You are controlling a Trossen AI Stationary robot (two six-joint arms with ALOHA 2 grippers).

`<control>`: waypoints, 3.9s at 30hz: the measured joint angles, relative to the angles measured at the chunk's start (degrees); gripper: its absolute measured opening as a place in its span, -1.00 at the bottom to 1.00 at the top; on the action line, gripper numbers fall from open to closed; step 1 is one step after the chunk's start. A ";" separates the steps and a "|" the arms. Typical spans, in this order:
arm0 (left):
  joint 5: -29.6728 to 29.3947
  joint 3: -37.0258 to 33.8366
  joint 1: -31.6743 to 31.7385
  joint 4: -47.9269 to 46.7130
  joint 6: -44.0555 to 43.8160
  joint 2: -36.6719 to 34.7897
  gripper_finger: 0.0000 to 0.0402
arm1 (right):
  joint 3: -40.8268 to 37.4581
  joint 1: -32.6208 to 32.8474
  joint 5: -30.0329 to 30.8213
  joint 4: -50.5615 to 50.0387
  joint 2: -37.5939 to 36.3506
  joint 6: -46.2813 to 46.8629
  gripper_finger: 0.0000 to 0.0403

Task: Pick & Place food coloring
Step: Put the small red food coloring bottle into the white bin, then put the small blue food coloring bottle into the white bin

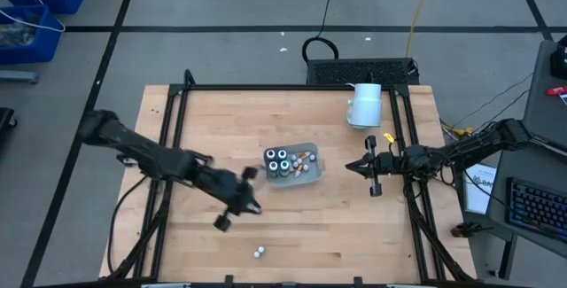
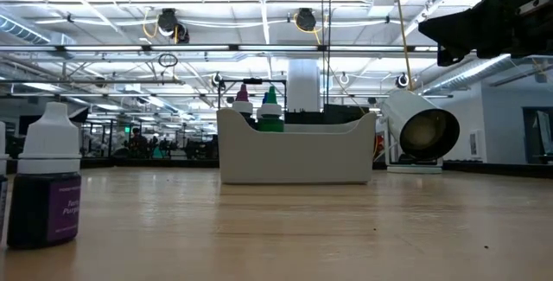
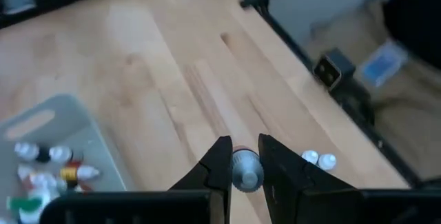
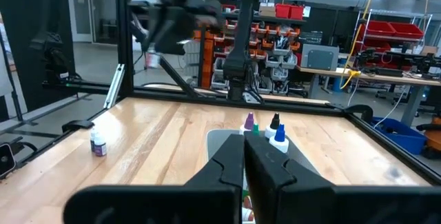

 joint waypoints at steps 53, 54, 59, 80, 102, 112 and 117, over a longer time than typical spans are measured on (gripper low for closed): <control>-15.90 26.87 23.02 2.33 -14.48 38.36 -0.72 | 0.00 0.01 0.26 -1.98 0.26 -1.94 -0.98; -15.11 26.87 23.24 2.08 -14.48 38.37 -0.72 | 0.00 0.01 0.29 -1.98 0.24 -1.93 -0.98; -15.08 26.87 23.98 1.66 -15.12 38.90 -0.72 | 0.00 0.00 0.28 -1.80 0.26 -2.14 -0.98; -15.51 26.80 24.24 1.66 -13.85 43.09 -0.37 | 0.00 0.00 0.28 -1.52 0.26 -2.12 -0.98; -17.92 26.76 8.55 -25.02 -12.79 14.68 -0.09 | 0.00 0.01 0.28 -1.49 0.22 -3.93 -0.98; -48.00 6.40 -10.06 -15.82 -19.28 -13.57 -0.71 | -0.02 0.00 0.24 -1.06 0.24 -1.49 -0.98; -53.78 -19.98 -12.81 2.22 -27.61 -26.36 -0.96 | 0.00 0.01 0.09 -1.08 0.26 -1.29 -0.98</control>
